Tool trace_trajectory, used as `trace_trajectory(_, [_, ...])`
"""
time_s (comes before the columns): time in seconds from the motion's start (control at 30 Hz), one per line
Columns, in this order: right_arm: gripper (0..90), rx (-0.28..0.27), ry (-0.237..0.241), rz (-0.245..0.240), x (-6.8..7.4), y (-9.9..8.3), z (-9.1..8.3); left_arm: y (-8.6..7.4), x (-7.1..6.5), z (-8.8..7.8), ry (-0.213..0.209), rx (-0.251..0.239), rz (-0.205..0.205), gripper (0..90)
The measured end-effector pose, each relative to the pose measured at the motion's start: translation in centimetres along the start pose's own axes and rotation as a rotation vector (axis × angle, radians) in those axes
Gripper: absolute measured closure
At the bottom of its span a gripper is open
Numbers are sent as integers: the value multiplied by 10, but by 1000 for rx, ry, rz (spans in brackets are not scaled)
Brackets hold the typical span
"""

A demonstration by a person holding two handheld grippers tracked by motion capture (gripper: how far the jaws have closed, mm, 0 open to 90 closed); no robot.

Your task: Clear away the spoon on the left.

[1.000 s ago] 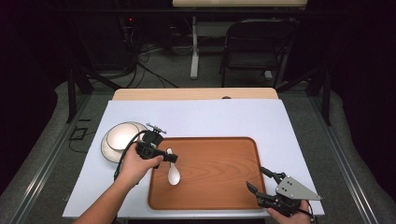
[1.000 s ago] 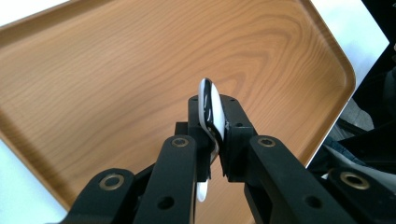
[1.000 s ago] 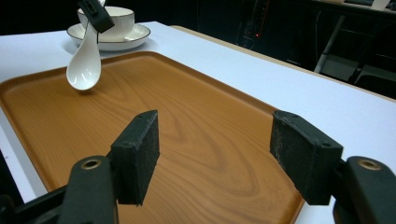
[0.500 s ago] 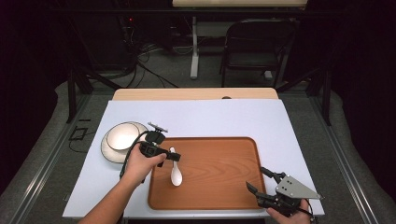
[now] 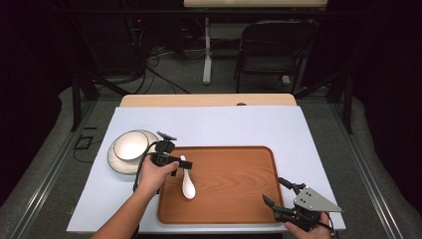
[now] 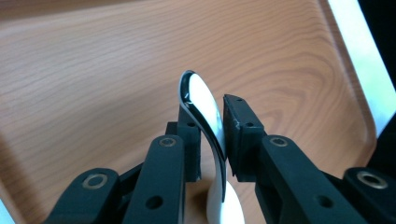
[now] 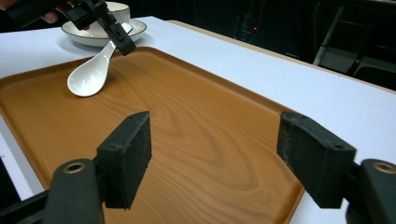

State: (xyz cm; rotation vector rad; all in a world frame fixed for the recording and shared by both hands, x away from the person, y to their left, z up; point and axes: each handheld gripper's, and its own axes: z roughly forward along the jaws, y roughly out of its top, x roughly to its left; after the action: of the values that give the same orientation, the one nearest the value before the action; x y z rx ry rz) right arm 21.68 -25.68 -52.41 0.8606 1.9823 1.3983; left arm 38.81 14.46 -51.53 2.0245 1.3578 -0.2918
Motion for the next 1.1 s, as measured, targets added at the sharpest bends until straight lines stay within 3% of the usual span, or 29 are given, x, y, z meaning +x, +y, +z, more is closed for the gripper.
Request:
trace_trajectory(0.33, [241,-1,-6,-5,0,0,0,-2,13,10,22,3,-50,722])
trace_trajectory(0.67, [240,-2,-7,-3,0,0,0,-1,15,12,47,3,-76,566])
trace_trajectory(0.8, [240,-3,-7,-4,0,0,0,0,13,11,75,10,-74,473])
trace_trajectory(1.03, [237,-3,-9,-4,0,0,0,1,12,10,105,12,-61,435])
trace_trajectory(1.1, [230,7,-34,-20,0,-1,1,1,12,9,110,12,-56,434])
